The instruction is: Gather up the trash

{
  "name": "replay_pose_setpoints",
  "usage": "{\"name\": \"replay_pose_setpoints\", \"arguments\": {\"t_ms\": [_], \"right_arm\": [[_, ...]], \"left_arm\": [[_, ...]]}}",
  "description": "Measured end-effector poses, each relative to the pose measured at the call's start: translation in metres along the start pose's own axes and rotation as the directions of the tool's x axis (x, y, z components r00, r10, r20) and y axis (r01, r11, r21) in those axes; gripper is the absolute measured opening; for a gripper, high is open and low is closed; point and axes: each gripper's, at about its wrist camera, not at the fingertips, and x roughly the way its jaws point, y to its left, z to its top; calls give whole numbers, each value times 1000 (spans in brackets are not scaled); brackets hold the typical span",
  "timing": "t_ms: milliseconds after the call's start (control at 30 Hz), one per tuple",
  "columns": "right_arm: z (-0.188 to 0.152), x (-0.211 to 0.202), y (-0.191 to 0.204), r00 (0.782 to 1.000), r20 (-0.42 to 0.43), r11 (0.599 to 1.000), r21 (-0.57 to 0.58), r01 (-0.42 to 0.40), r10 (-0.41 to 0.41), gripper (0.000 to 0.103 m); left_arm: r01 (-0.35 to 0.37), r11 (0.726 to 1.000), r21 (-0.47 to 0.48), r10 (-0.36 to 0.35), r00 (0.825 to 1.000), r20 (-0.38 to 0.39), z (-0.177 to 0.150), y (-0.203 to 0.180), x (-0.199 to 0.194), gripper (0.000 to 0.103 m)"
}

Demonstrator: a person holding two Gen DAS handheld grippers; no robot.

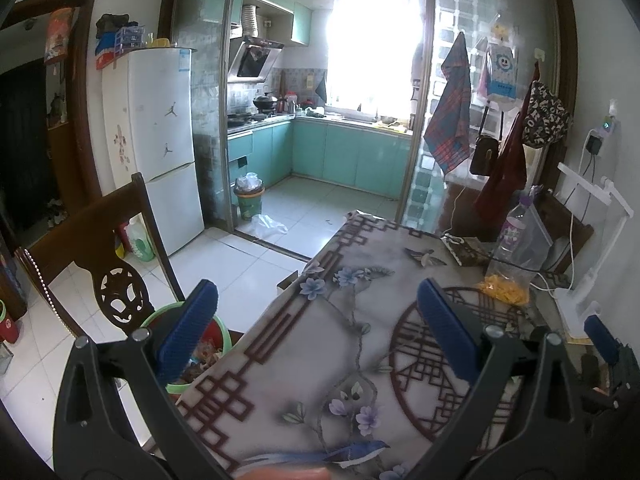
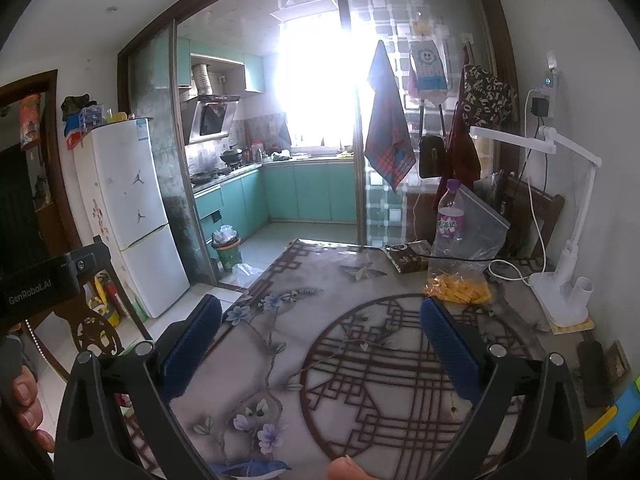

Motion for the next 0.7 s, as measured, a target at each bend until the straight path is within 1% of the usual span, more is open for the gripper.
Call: {"name": "replay_pose_setpoints", "arguments": {"t_ms": [333,700], "right_arm": [[0,5,-3,1000,-5,1000,6,1,-1,96],[-5,17,-12,1000,-22,999,26,19,-18,96]], "left_arm": [[-3,1000,4,3,1000,-2,0,-1,3,98],[13,1000,27,-13,1000,-27,-3,-6,19,98]]}}
